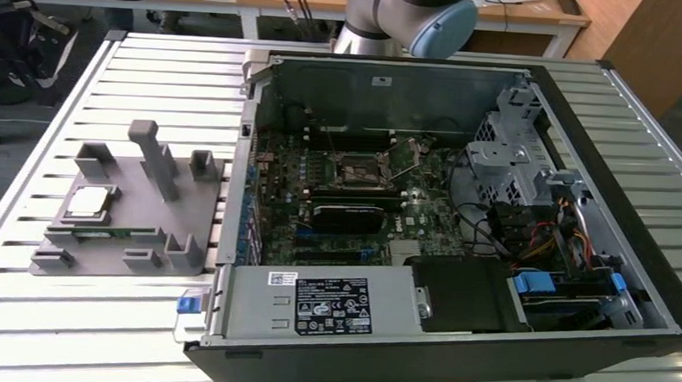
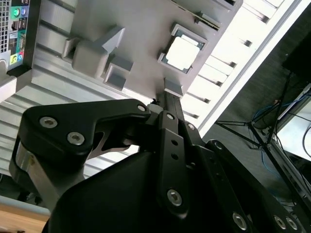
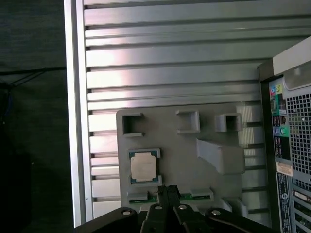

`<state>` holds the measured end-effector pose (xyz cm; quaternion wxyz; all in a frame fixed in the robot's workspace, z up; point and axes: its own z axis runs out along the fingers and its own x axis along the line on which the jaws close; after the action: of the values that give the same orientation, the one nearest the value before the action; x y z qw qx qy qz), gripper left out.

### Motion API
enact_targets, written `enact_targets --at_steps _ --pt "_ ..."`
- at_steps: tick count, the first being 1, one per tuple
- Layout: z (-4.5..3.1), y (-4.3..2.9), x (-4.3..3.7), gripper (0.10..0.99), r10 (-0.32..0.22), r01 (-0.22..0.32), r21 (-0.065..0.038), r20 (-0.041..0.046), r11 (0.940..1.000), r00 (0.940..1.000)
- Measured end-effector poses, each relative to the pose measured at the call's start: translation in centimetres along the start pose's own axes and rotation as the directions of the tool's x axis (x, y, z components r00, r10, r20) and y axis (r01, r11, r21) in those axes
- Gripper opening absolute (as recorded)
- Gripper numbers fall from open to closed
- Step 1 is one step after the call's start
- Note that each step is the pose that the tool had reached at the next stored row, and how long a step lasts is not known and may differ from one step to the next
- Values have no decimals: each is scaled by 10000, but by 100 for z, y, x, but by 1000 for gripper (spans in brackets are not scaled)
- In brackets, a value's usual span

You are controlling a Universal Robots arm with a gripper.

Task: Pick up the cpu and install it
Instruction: 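Reach for the cpu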

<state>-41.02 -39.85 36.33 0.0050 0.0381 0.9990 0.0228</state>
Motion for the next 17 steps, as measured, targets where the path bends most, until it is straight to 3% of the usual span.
enact_targets --at_steps 6,7,9,12,13,16,17 --pt "14 -18 230 114 -1 1 0 0 10000 10000" --pt "17 -21 264 231 0 0 0 1 10000 10000" --pt "26 -25 310 231 0 0 -1 0 10000 10000" --pt "61 -29 348 408 -1 1 0 -12 10000 10000" --pt "80 -31 354 408 -5 5 0 -15 10000 10000" --pt "133 -36 358 580 -11 11 0 -18 10000 10000" --pt "151 -42 359 580 -11 11 -1 -18 10000 10000"
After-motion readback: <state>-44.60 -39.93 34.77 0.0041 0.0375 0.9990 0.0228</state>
